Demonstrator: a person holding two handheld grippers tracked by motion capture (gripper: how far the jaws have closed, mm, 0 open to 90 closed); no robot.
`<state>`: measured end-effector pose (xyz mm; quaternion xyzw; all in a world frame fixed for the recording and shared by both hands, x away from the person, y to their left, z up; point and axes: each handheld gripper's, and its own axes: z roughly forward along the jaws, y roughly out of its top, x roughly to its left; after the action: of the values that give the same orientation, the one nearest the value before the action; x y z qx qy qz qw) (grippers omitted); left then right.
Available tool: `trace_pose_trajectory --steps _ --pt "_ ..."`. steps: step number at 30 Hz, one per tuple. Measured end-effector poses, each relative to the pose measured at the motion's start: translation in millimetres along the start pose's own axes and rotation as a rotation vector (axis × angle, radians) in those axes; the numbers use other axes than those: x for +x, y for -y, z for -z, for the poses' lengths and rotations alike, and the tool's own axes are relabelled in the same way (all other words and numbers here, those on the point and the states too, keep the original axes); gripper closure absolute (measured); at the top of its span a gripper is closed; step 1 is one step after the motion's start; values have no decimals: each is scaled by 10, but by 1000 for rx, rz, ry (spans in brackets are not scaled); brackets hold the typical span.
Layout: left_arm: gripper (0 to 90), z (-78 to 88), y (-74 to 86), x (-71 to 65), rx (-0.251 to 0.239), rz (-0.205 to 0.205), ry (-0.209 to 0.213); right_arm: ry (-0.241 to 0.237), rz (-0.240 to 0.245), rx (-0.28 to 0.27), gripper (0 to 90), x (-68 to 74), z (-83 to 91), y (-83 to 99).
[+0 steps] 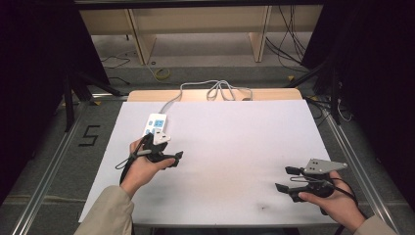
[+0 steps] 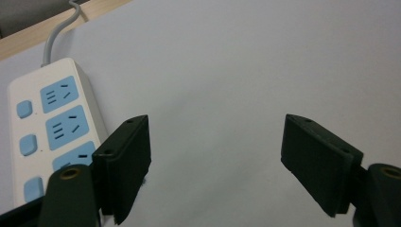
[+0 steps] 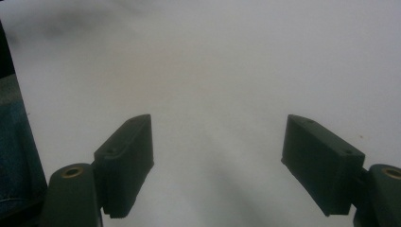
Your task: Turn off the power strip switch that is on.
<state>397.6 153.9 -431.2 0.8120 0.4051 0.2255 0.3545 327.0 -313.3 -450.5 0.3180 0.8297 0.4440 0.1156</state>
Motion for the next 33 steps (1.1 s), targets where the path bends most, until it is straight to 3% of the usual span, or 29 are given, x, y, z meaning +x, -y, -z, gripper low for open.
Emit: trace_pose_trajectory --steps 5,19,26,33 --pt "247 57 62 -65 1 -16 2 1 -1 -4 257 0 3 -1" --pt "246 232 238 -152 -28 -2 -5 -2 -1 0 257 0 -4 4" --pt "246 252 396 -195 -2 -31 -25 -1 -4 0 257 0 -5 6" --pt "247 327 547 -208 1 -20 -38 -4 -5 2 257 1 -6 8"
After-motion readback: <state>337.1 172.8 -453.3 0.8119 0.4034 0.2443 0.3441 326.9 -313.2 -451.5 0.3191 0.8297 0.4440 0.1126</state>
